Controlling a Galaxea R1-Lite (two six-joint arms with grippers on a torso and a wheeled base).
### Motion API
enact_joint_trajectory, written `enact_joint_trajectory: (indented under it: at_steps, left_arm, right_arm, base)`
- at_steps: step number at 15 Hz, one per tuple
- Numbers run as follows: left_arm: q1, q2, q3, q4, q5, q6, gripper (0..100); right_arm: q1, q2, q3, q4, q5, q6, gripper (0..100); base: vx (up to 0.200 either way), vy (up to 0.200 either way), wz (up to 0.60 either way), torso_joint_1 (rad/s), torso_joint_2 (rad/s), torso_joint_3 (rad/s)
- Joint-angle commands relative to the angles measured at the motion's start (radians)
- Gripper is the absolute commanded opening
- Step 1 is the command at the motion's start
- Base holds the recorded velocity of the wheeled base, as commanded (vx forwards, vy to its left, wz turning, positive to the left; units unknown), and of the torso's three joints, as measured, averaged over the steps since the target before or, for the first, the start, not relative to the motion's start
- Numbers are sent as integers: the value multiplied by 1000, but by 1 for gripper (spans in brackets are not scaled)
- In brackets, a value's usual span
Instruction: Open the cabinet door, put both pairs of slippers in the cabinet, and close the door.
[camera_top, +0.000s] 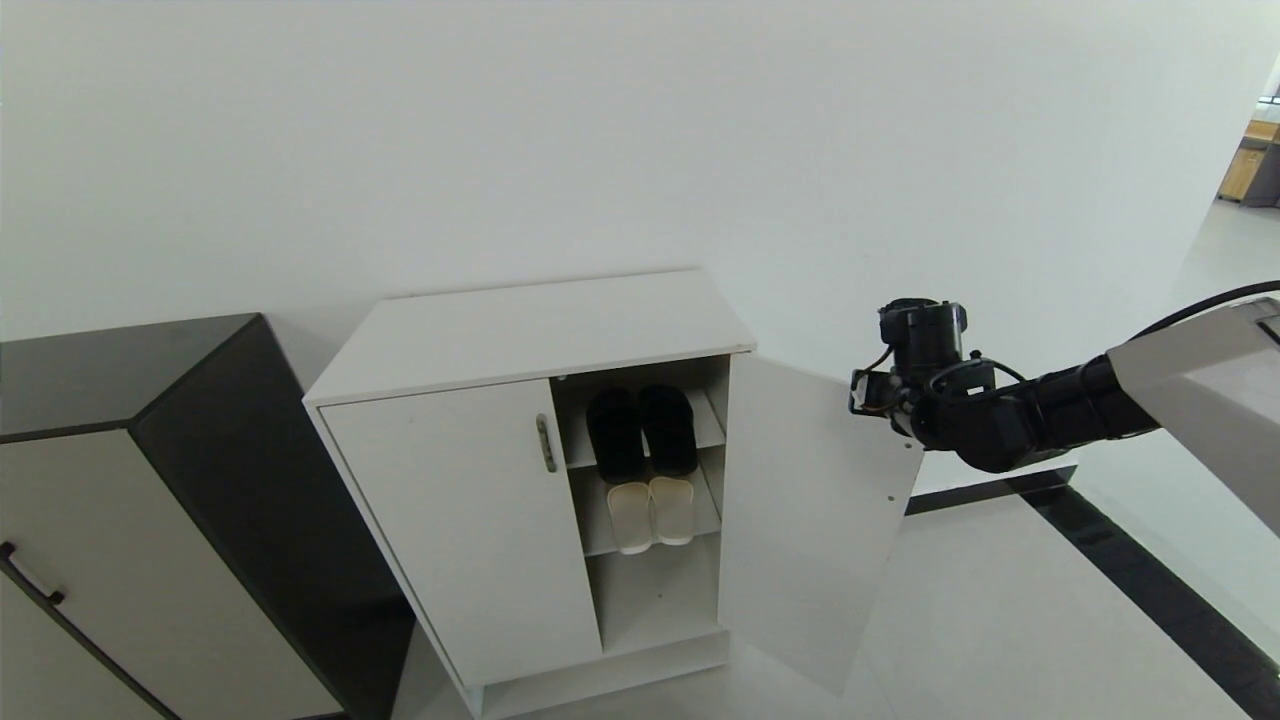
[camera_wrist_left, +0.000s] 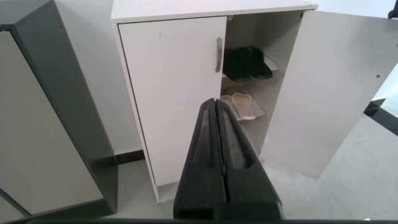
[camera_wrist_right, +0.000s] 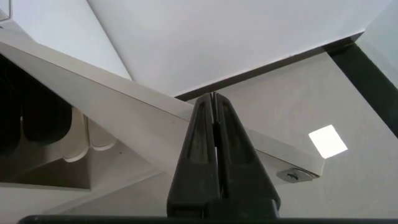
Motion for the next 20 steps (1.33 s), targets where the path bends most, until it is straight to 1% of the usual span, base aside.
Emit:
enact_joint_trajectory:
  at_steps: [1, 2, 6, 7, 8, 9, 10, 12, 15, 16, 20]
  left_arm:
    - [0, 0, 0, 0, 0, 0, 0]
    - [0, 0, 0, 0, 0, 0, 0]
    - [0, 0, 0, 0, 0, 0, 0]
    - [0, 0, 0, 0, 0, 0, 0]
    - [0, 0, 0, 0, 0, 0, 0]
    - [0, 0, 0, 0, 0, 0, 0]
    - [0, 0, 0, 0, 0, 0, 0]
    - [0, 0, 0, 0, 0, 0, 0]
    - [0, 0, 0, 0, 0, 0, 0]
    - [0, 0, 0, 0, 0, 0, 0]
    - [0, 0, 0, 0, 0, 0, 0]
  right_arm:
    - [5, -1, 14, 5, 1, 0, 0]
    - [8, -9, 23, 5, 1, 0, 0]
    - [76, -72, 112, 0, 1, 0, 0]
    - [120, -109, 158, -3, 1, 1, 0]
    - [146, -130, 181, -12, 0, 1, 0]
    - [146, -130, 181, -12, 0, 1, 0]
    - [206, -189, 240, -37, 0, -2, 0]
    - [245, -233, 280, -43, 1, -2, 0]
    - [275, -279, 366, -119, 52, -34, 0]
    - [275, -284, 390, -149, 57, -63, 0]
    - [292, -282, 431, -190, 58, -68, 0]
  base:
    - [0, 0, 0, 0, 0, 0]
    - [0, 0, 0, 0, 0, 0]
    - [0, 0, 0, 0, 0, 0]
    - [0, 0, 0, 0, 0, 0]
    - [0, 0, 0, 0, 0, 0]
    - [0, 0, 0, 0, 0, 0]
    - [0, 0, 0, 0, 0, 0]
    - [0, 0, 0, 0, 0, 0]
    - [0, 0, 0, 0, 0, 0]
    - [0, 0, 0, 0, 0, 0]
    - [0, 0, 0, 0, 0, 0]
